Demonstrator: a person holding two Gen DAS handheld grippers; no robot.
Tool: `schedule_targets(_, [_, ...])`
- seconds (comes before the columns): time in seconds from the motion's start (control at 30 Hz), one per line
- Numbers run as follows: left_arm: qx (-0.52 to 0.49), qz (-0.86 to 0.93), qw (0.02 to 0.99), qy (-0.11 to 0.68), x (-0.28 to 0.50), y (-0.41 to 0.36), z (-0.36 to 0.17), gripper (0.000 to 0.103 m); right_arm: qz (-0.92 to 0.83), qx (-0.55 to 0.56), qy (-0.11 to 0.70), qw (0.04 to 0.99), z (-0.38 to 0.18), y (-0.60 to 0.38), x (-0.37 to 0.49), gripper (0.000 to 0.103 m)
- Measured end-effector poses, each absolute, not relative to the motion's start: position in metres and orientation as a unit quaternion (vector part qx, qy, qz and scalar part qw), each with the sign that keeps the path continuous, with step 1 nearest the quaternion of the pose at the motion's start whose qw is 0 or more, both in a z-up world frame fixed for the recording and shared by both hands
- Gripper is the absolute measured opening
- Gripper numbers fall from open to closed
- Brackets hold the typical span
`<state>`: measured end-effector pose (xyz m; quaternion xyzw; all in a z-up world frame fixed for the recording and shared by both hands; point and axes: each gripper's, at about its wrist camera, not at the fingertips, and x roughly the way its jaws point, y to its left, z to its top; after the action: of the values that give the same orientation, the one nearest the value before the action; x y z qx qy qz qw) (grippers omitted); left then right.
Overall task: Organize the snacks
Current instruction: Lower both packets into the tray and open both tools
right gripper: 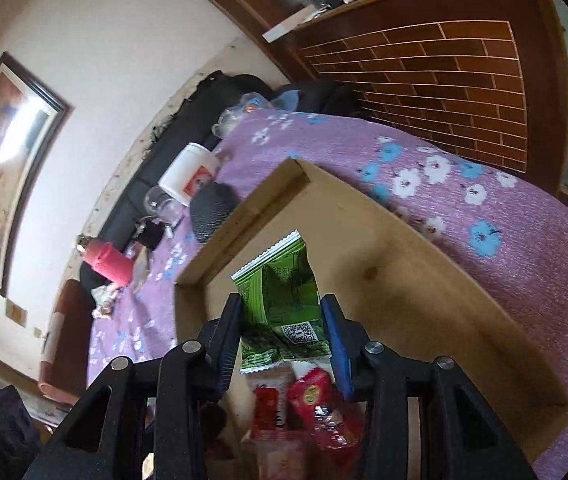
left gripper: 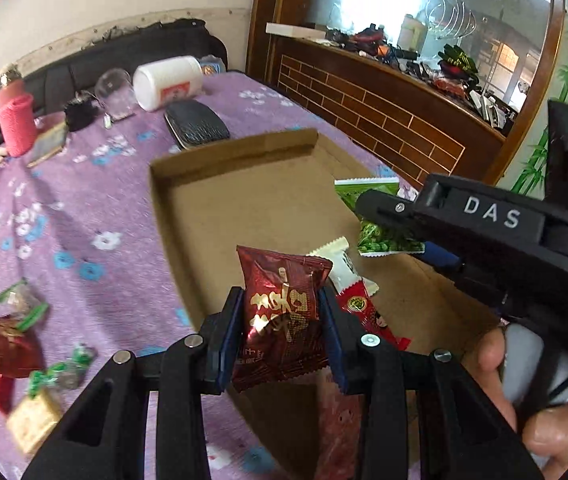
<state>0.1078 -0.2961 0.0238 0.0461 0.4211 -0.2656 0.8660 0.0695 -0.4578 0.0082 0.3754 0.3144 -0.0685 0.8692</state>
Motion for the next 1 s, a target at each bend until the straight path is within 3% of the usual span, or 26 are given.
schedule_targets(1.0, [0.054,-0.270,0.862,0.426,0.108,-0.295,0.008,0.037,-0.070,0.357,0.354,0.862,-0.005,-0.448,0.080,0.043])
